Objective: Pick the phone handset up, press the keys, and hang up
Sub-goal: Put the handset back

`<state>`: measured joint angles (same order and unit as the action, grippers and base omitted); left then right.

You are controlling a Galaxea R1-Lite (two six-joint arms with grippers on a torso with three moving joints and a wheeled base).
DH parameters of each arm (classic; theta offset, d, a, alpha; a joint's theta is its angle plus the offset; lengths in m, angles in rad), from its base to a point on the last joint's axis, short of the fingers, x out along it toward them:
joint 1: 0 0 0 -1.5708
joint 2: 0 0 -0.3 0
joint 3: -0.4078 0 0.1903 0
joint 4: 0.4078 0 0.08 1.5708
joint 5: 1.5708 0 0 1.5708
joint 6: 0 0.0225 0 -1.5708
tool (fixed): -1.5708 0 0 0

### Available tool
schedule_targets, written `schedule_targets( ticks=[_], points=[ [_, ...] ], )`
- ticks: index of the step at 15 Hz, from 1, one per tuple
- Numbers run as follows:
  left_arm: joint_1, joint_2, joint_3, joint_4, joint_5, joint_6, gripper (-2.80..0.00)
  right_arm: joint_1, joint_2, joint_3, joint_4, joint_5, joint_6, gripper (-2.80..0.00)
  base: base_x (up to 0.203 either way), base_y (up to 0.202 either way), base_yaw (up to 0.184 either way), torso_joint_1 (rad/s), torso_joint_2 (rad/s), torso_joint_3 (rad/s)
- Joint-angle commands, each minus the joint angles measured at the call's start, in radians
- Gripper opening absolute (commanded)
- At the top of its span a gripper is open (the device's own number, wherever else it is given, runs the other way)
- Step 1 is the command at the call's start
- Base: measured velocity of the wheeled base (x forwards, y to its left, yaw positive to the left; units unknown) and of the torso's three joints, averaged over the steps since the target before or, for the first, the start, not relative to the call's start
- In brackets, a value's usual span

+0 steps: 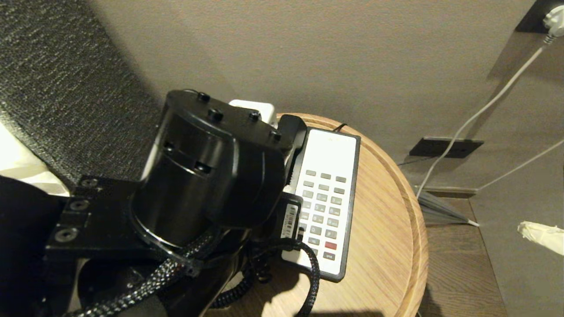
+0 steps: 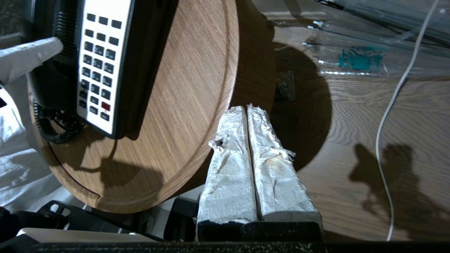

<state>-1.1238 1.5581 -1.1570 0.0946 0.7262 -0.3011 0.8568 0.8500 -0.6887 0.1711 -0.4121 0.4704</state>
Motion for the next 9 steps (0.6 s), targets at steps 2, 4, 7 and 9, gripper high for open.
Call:
schedule_targets(
  ticks=[2,4,7,9],
  points=[
    [0.013,-0.018,0.023,-0.012,-0.011,-0.003,-2.8,0.001,0.004,-0.006,0.002,-0.002,0.002,-2.8,0.0,0.0,0.0,0.0,0.0,0.0],
    [0.013,-0.024,0.04,-0.013,-0.011,-0.003,-2.8,0.001,0.001,-0.006,0.007,-0.002,0.002,-2.8,0.0,0.0,0.0,0.0,0.0,0.0],
    [0.015,-0.021,0.033,-0.026,-0.017,0.002,0.0,0.001,-0.001,-0.008,0.01,-0.002,0.001,-2.8,0.0,0.0,0.0,0.0,0.0,0.0],
    [0.016,-0.016,0.026,-0.039,-0.018,0.002,0.0,0.001,0.0,-0.009,0.01,-0.002,0.001,-2.8,0.0,0.0,0.0,0.0,0.0,0.0]
  ],
)
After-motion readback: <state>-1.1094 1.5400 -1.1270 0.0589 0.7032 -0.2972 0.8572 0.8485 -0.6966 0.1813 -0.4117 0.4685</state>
